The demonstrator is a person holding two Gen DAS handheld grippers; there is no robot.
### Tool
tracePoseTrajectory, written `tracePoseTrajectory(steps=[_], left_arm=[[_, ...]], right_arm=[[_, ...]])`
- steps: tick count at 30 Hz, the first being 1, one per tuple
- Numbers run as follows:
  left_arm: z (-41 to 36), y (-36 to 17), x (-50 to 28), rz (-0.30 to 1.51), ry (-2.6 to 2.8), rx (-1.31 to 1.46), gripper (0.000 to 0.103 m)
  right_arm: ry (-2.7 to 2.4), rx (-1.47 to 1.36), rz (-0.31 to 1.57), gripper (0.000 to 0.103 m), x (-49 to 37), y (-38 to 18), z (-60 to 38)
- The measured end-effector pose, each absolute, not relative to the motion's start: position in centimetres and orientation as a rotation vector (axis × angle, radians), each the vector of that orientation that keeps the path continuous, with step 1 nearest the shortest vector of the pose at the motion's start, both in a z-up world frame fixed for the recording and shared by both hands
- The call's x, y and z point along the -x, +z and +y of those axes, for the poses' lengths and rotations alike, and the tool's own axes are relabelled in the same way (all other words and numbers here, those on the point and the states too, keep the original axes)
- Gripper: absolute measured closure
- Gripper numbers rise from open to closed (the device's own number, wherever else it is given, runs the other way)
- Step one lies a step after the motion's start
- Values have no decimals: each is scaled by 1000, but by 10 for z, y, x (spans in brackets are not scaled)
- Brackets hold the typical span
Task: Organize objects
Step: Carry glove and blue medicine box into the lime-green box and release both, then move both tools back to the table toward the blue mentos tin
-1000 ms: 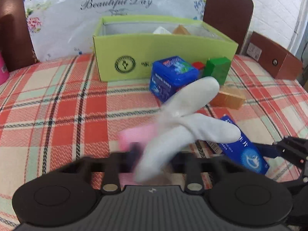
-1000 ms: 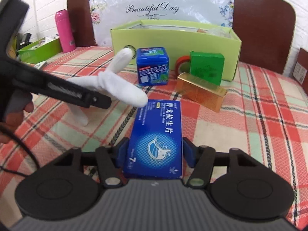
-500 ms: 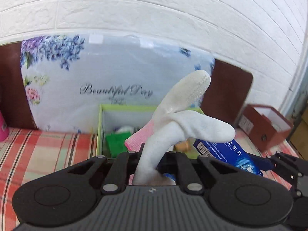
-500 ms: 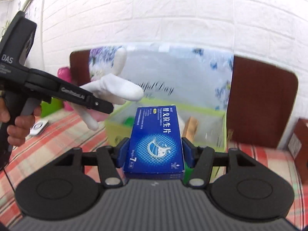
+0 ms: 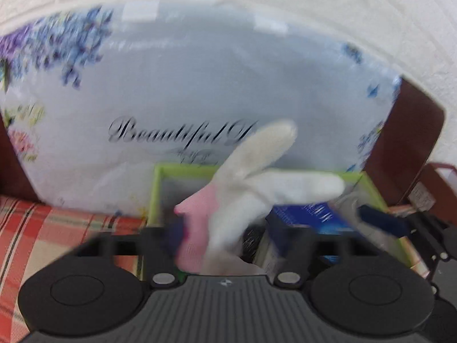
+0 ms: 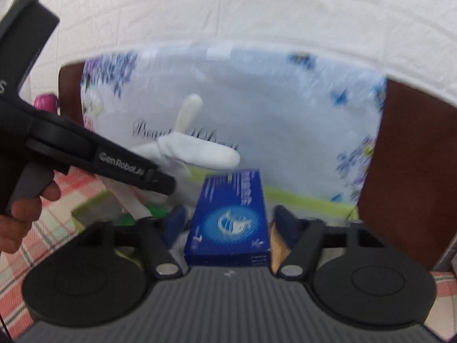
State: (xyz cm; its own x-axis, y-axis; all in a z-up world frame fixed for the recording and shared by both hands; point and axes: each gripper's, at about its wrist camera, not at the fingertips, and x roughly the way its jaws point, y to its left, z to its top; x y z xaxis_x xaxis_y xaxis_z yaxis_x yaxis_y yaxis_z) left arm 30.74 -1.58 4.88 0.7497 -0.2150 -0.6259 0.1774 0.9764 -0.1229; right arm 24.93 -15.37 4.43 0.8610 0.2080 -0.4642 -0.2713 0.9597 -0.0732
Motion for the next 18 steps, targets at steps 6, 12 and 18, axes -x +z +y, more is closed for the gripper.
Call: tracePoseTrajectory(steps=[6,12,18], left_arm=[[-7,41,-273,616,-240,20,21],[-6,53,-259,606,-212,11,21],[-2,75,-218,573,-198,62,20]], right_arm=[[221,205,405,0,-227,30,-150],[218,152,419,0,-210,49,-155],[142,139,438,0,-176,75,-155]])
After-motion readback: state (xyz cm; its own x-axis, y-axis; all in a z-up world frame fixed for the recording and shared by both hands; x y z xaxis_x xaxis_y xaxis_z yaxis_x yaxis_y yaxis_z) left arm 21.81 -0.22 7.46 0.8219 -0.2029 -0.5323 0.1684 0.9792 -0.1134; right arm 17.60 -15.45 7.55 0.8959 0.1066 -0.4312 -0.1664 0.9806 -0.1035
